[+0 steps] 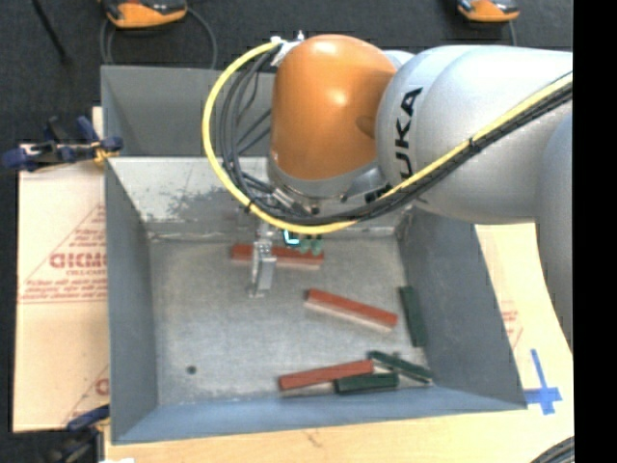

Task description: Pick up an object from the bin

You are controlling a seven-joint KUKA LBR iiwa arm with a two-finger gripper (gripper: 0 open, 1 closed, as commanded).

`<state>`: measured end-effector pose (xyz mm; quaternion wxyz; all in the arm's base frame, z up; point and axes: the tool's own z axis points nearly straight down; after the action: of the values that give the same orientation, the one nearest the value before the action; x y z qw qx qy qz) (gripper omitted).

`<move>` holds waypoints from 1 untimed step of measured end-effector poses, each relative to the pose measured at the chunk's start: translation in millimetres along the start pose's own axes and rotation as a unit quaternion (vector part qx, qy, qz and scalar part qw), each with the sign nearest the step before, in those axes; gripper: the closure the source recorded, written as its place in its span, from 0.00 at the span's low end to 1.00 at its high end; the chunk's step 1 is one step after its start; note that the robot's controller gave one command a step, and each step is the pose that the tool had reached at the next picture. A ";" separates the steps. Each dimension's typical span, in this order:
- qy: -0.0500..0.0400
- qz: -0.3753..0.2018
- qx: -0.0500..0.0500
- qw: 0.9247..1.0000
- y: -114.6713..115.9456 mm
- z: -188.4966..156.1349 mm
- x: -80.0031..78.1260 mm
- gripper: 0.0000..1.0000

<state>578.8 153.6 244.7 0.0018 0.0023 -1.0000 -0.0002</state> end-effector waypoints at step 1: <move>0.000 -0.027 0.002 1.000 -86.4 96.9 -31.4 0.00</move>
Offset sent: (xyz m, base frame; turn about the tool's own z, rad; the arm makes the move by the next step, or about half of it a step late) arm 0.0312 -0.0797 -0.0928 -0.0599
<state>610.3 67.4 147.6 0.0014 0.0291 -0.9996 0.0022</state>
